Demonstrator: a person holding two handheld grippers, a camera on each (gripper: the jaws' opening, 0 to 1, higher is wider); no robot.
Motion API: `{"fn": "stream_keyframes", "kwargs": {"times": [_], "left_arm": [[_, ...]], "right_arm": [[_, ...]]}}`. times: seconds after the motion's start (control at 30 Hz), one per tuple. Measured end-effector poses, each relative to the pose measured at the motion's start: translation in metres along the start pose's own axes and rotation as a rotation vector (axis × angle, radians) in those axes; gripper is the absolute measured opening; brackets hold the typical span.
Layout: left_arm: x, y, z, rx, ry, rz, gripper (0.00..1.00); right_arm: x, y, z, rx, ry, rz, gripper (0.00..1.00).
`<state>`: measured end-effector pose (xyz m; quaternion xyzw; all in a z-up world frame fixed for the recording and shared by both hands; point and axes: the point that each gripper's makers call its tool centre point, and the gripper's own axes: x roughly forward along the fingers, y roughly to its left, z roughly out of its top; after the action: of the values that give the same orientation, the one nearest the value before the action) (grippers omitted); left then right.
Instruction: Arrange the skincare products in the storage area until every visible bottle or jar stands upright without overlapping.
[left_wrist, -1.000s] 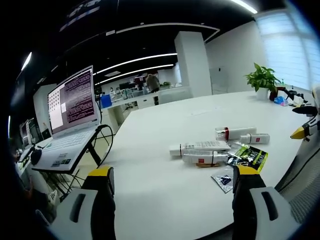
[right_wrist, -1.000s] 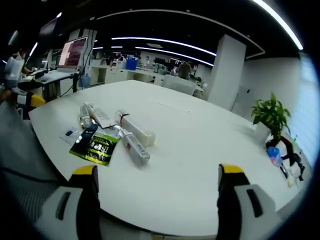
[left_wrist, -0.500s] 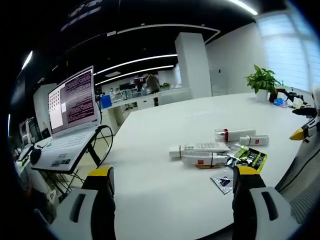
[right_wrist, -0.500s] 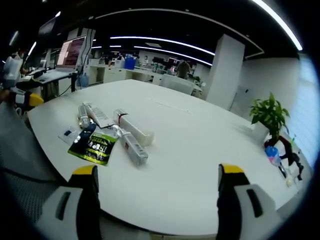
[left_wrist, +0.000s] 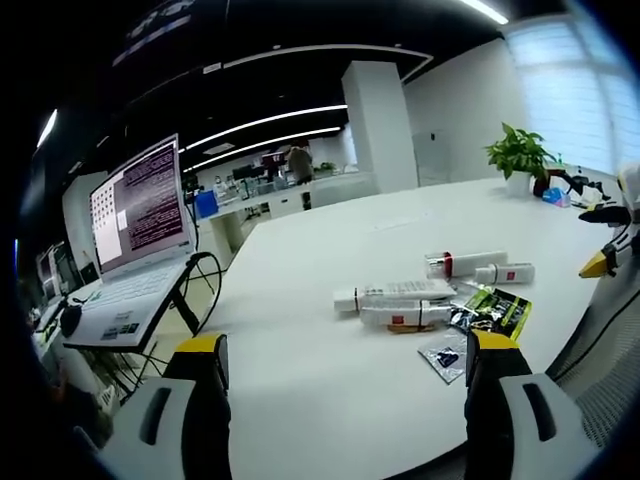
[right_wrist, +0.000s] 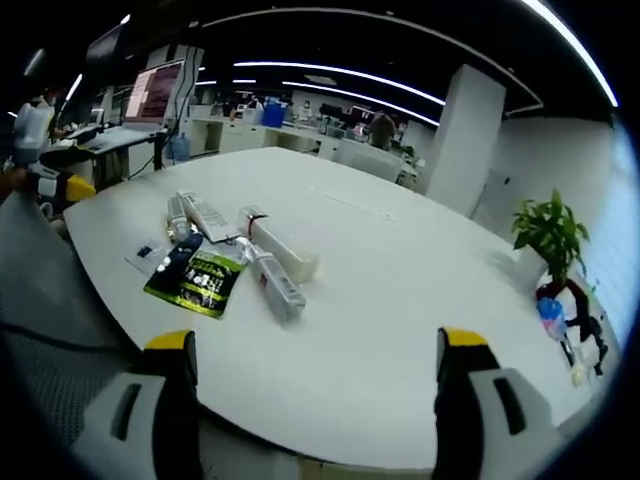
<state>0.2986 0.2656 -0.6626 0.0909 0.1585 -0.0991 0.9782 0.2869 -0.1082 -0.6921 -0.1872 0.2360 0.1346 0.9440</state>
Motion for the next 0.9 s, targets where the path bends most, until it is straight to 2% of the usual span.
{"fn": "stream_keyframes", "kwargs": {"times": [0.1,0.23,0.43,0.5,0.6,0.67,0.83,0.9], "left_arm": [[0.0,0.001,0.003,-0.041,-0.022,-0.006,0.97],[0.0,0.002,0.003,-0.038,-0.023,0.001,0.97],[0.0,0.008,0.0,-0.095,-0.035,0.007,0.97],[0.0,0.005,0.002,-0.082,-0.042,0.0,0.97],[0.0,0.005,0.003,-0.056,-0.045,0.004,0.97],[-0.001,0.006,0.003,-0.064,-0.048,0.004,0.97],[-0.001,0.005,0.003,-0.064,-0.051,0.0,0.97],[-0.001,0.005,0.003,-0.062,-0.055,-0.002,0.97]], "right_arm": [[0.001,0.002,-0.002,-0.023,0.022,0.013,1.0],[0.001,-0.002,-0.003,-0.073,0.058,0.01,1.0],[0.009,-0.009,0.018,-0.125,0.057,0.038,1.0],[0.013,-0.009,0.03,-0.188,0.042,0.061,0.99],[0.016,-0.01,0.039,-0.269,0.059,0.085,0.93],[0.021,-0.011,0.049,-0.273,0.058,0.097,0.96],[0.033,-0.002,0.066,-0.304,0.067,0.204,0.96],[0.037,0.0,0.069,-0.329,0.078,0.217,0.98]]}}
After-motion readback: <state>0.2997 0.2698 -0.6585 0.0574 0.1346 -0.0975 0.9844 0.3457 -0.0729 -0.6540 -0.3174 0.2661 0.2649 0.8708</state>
